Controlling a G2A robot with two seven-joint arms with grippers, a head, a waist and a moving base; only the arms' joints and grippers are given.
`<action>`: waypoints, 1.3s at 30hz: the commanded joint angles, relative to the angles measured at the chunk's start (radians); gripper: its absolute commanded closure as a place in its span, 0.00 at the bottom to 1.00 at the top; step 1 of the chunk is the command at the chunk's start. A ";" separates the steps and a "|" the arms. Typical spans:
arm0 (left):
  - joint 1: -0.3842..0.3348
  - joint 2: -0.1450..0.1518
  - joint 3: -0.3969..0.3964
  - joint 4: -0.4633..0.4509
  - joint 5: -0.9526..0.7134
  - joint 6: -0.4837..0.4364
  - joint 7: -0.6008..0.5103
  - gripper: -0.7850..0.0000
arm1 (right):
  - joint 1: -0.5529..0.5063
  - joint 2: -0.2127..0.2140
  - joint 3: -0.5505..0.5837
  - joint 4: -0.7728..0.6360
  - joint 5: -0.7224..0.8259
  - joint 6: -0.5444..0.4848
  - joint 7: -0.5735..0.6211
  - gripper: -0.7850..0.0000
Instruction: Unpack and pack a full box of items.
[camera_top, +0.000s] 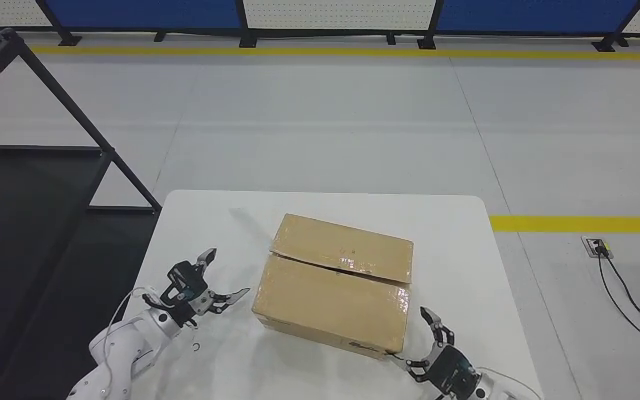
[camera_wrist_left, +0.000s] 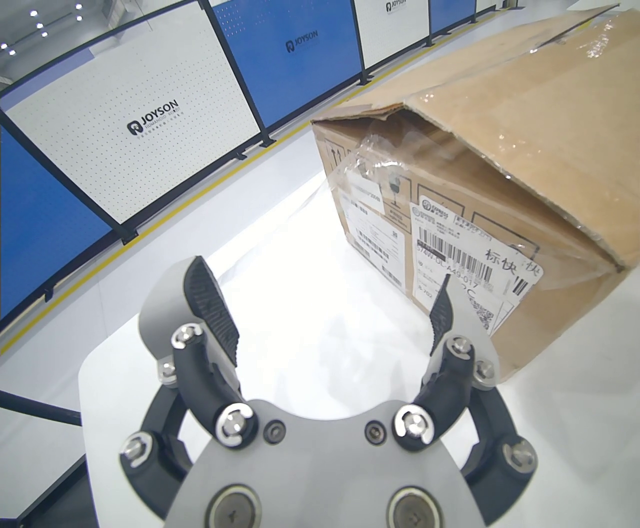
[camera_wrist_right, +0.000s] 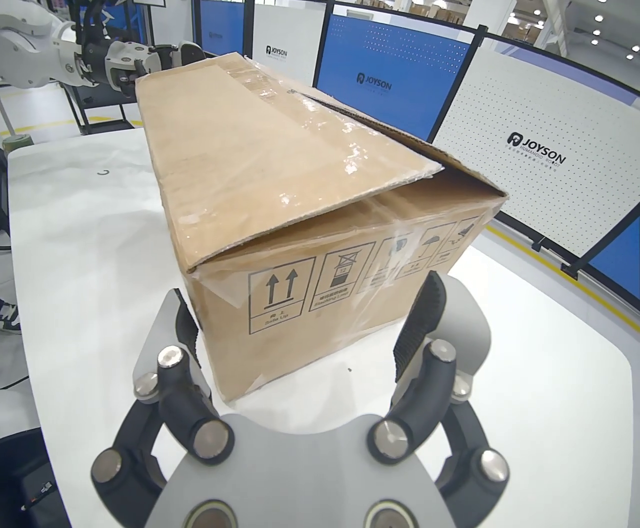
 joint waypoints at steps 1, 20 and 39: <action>0.001 0.000 -0.001 0.000 -0.002 0.001 0.000 0.00 | 0.005 0.001 -0.005 -0.005 0.004 0.001 0.007 0.00; 0.009 0.004 -0.013 0.002 -0.010 -0.002 0.003 0.00 | 0.055 0.006 -0.051 -0.023 0.035 0.064 0.086 0.00; 0.021 0.007 -0.020 0.001 -0.013 0.001 0.003 0.00 | 0.073 0.016 -0.049 -0.028 0.049 0.113 0.111 0.00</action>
